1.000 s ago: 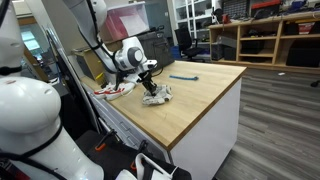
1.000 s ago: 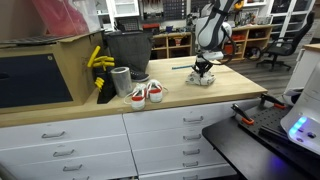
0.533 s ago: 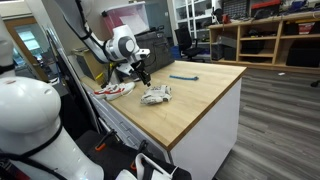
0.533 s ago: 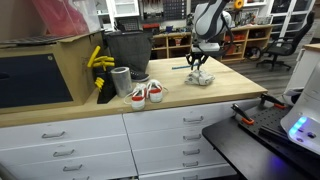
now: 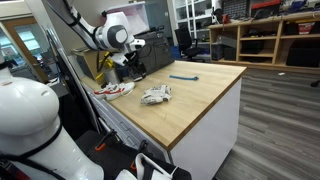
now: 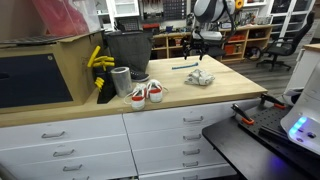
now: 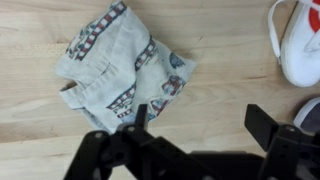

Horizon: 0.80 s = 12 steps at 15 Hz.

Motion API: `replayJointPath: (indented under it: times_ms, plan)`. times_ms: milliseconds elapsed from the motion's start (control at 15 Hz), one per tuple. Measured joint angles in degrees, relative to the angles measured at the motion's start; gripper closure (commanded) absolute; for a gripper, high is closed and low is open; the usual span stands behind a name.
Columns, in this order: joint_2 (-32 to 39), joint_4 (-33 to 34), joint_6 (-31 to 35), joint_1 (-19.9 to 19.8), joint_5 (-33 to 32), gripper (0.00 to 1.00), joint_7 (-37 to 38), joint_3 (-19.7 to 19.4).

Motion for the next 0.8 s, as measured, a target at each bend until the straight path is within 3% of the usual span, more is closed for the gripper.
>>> replayJointPath:
  times_ms: [267,533,800]
  plan:
    - [-5.23,0.44,-15.09,-0.67,10.36,0.0,-13.33,1.36]
    - [-7.91,2.35,-30.1,-2.01,10.51,0.0,-20.94,0.82]
    - [-7.31,6.52,-40.03,-4.11,8.1,0.0,-24.82,-0.03]
